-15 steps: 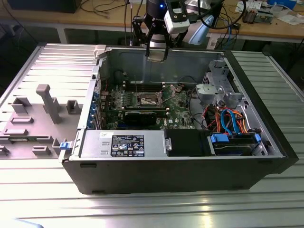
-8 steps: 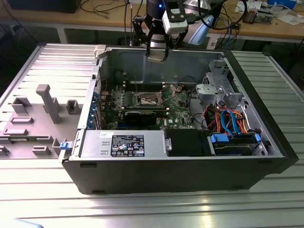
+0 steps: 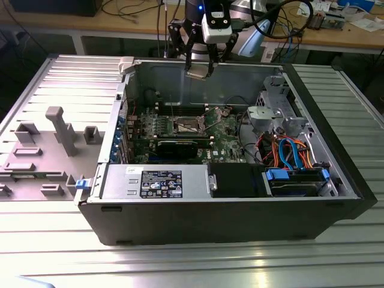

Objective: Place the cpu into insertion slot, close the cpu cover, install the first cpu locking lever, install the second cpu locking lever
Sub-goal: 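Place the cpu into insertion slot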

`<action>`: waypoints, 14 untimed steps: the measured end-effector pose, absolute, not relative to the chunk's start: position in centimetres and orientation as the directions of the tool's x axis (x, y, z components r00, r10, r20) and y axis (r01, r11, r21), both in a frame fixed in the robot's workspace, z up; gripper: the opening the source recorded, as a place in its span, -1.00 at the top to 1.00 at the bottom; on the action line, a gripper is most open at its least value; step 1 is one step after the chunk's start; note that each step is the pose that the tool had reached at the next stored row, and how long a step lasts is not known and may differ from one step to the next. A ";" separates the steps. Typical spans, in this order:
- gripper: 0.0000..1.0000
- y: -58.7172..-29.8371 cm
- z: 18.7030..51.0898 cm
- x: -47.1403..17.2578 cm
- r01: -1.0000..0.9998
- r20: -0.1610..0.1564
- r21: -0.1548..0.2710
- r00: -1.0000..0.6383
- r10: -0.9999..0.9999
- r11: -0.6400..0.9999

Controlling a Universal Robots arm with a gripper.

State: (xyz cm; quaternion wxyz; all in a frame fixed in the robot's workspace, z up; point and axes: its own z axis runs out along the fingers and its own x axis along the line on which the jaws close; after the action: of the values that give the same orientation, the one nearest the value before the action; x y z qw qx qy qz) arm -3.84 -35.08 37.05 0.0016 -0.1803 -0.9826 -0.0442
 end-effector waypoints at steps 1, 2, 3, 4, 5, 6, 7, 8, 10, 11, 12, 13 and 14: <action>-0.08 -35.1 37.0 -3.8 0.355 0.019 0.087 -0.935 0.355 0.931; -0.08 -35.1 37.0 -3.8 0.355 0.019 0.086 -0.935 0.355 0.931; -0.08 -35.1 37.0 -3.8 0.355 0.019 0.086 -0.935 0.355 0.931; -0.08 -35.1 37.0 -3.8 0.359 0.019 0.086 -0.933 0.358 0.929; -0.08 -35.1 37.0 -3.8 0.367 0.019 0.086 -0.930 0.367 0.926; -0.08 -35.1 37.0 -3.8 0.373 0.019 0.086 -0.928 0.373 0.924; -0.08 -35.1 37.0 -3.8 0.377 0.019 0.086 -0.926 0.377 0.922; -0.08 -35.1 37.0 -3.8 0.382 0.019 0.086 -0.924 0.382 0.920; -0.08 -35.1 37.0 -3.8 0.393 0.019 0.086 -0.919 0.393 0.915; -0.08 -35.1 37.0 -3.8 0.400 0.019 0.086 -0.916 0.400 0.912; -0.08 -35.1 37.0 -3.8 0.405 0.019 0.086 -0.914 0.405 0.910; -0.08 -35.1 37.0 -3.8 0.411 0.019 0.086 -0.912 0.410 0.908; -0.08 -35.1 37.0 -3.8 0.416 0.019 0.086 -0.909 0.416 0.905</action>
State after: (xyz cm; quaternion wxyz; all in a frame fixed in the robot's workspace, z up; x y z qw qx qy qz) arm -3.84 -35.12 36.99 0.0001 -0.2130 -0.9761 -0.0442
